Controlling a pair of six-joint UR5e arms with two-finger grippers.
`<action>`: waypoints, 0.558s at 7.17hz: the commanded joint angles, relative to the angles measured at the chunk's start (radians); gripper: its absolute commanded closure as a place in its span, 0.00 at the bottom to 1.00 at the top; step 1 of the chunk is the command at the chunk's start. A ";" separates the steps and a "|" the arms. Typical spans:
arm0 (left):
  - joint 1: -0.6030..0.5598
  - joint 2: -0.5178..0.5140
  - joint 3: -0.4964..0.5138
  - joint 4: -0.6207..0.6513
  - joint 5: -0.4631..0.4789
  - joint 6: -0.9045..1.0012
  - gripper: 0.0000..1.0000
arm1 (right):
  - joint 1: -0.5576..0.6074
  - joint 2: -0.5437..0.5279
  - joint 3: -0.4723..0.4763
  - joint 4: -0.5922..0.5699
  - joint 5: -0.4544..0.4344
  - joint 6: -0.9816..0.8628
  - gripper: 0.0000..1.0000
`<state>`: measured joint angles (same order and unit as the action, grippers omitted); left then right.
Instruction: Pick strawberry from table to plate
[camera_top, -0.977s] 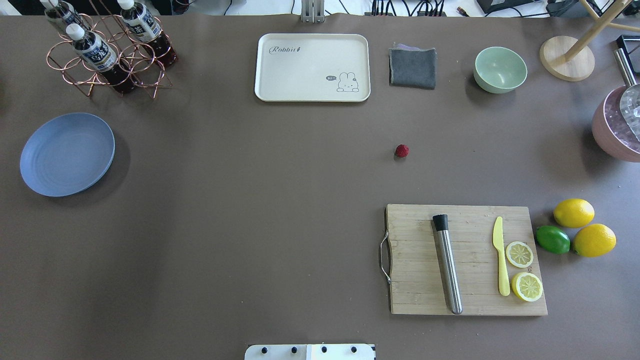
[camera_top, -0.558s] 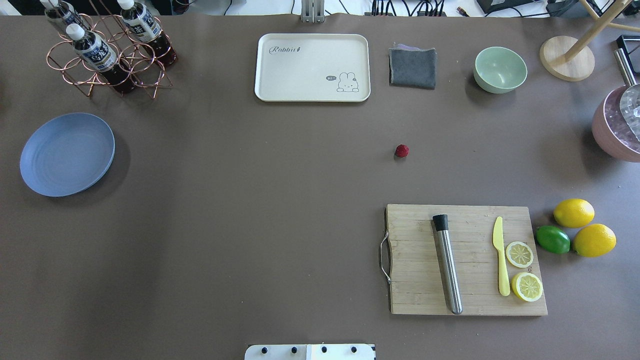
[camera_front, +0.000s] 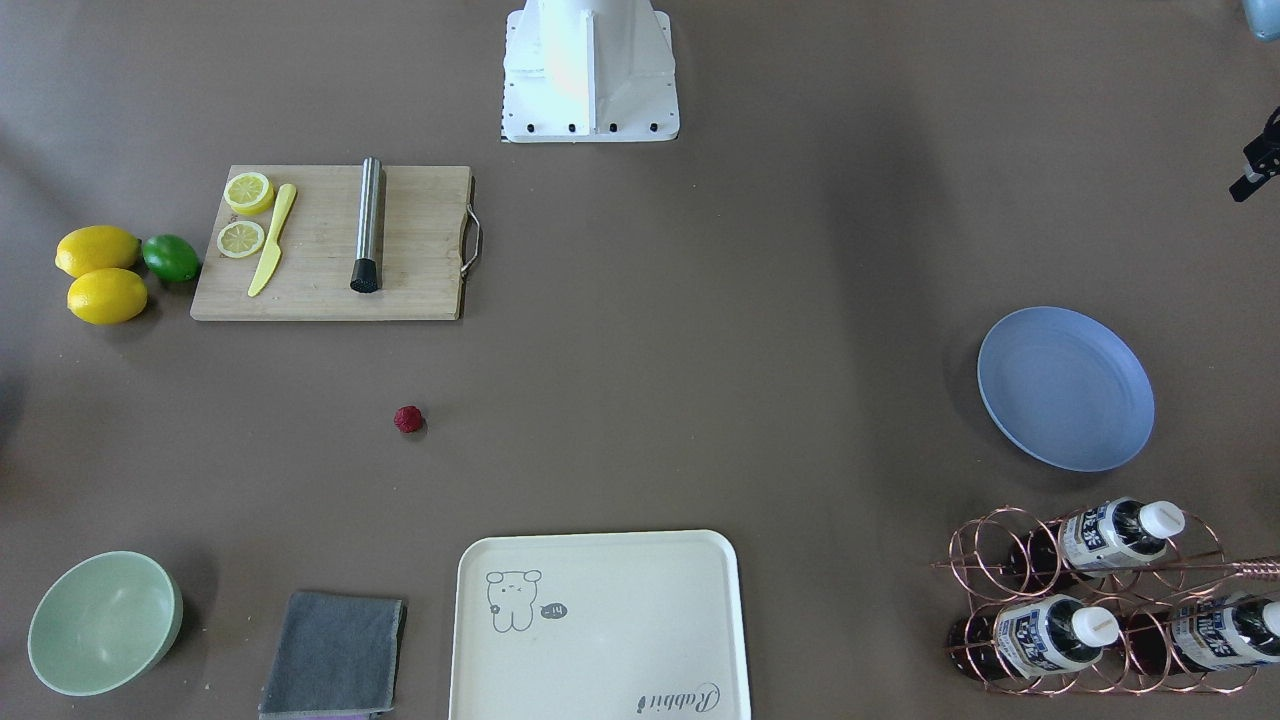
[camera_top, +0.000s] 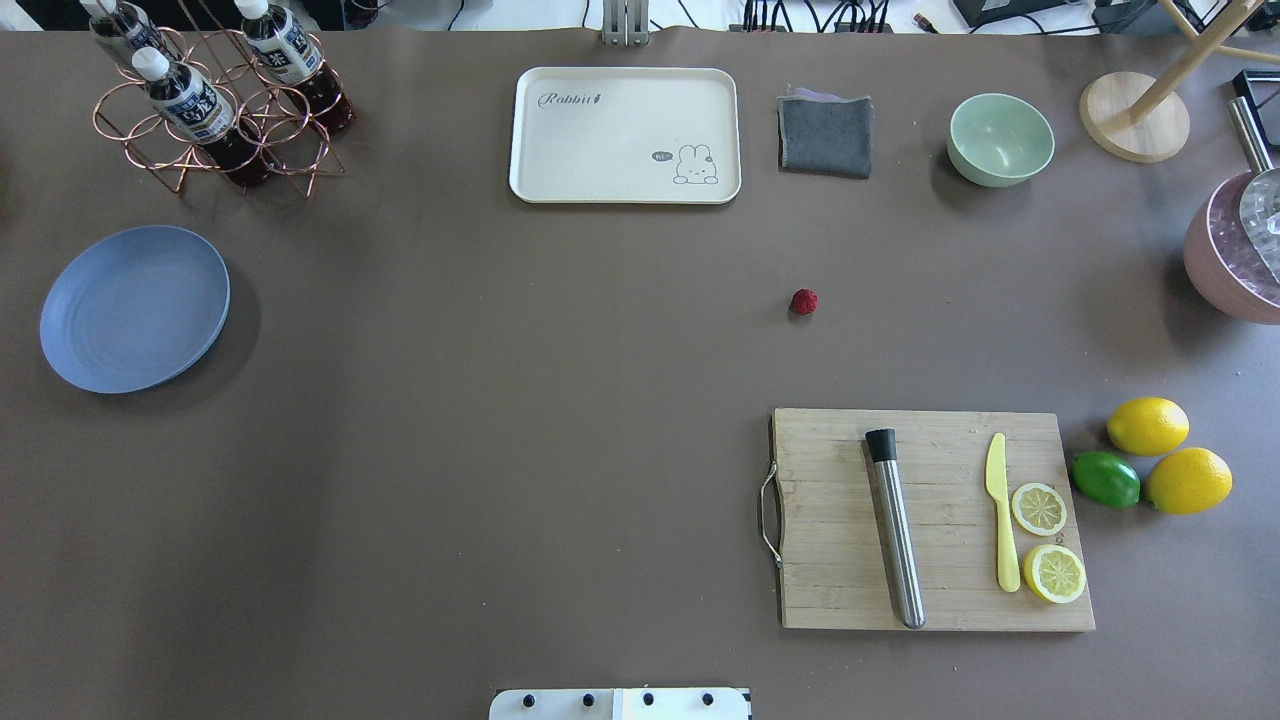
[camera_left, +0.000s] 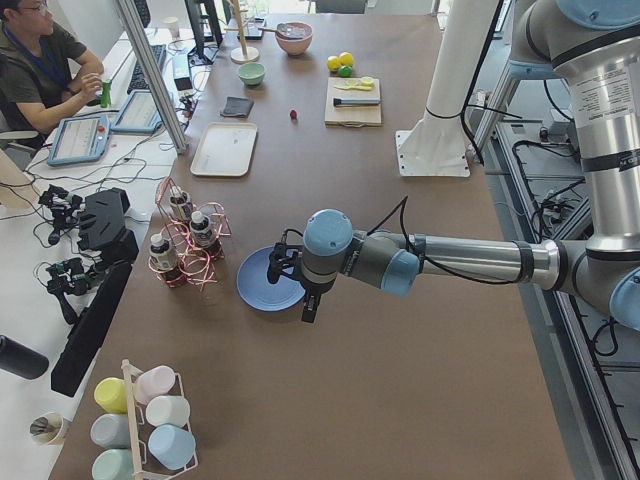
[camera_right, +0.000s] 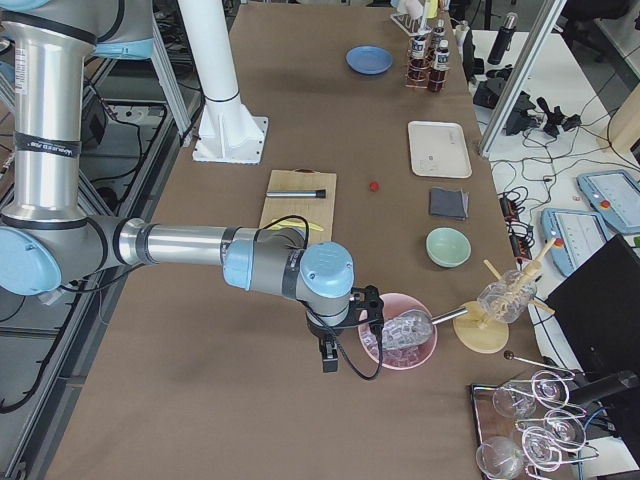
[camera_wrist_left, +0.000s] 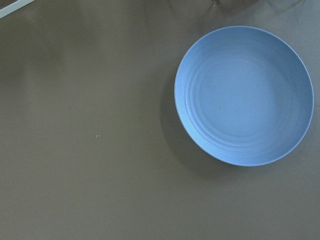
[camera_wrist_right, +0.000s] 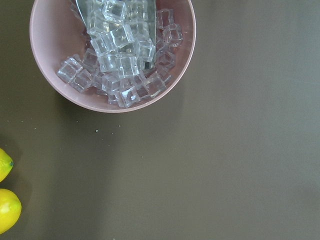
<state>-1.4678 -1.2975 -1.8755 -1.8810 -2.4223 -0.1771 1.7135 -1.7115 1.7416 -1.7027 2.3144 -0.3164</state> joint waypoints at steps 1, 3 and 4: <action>0.000 0.001 0.006 0.000 0.002 0.001 0.03 | 0.000 0.003 -0.001 0.000 -0.001 0.000 0.00; 0.001 0.000 0.007 0.000 0.038 0.001 0.03 | 0.000 0.015 -0.004 -0.006 -0.003 0.002 0.00; 0.001 0.000 0.007 0.003 0.046 0.001 0.03 | -0.002 0.016 -0.004 -0.008 -0.003 0.008 0.00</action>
<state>-1.4672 -1.2971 -1.8689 -1.8799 -2.3919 -0.1764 1.7130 -1.6991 1.7386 -1.7082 2.3119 -0.3133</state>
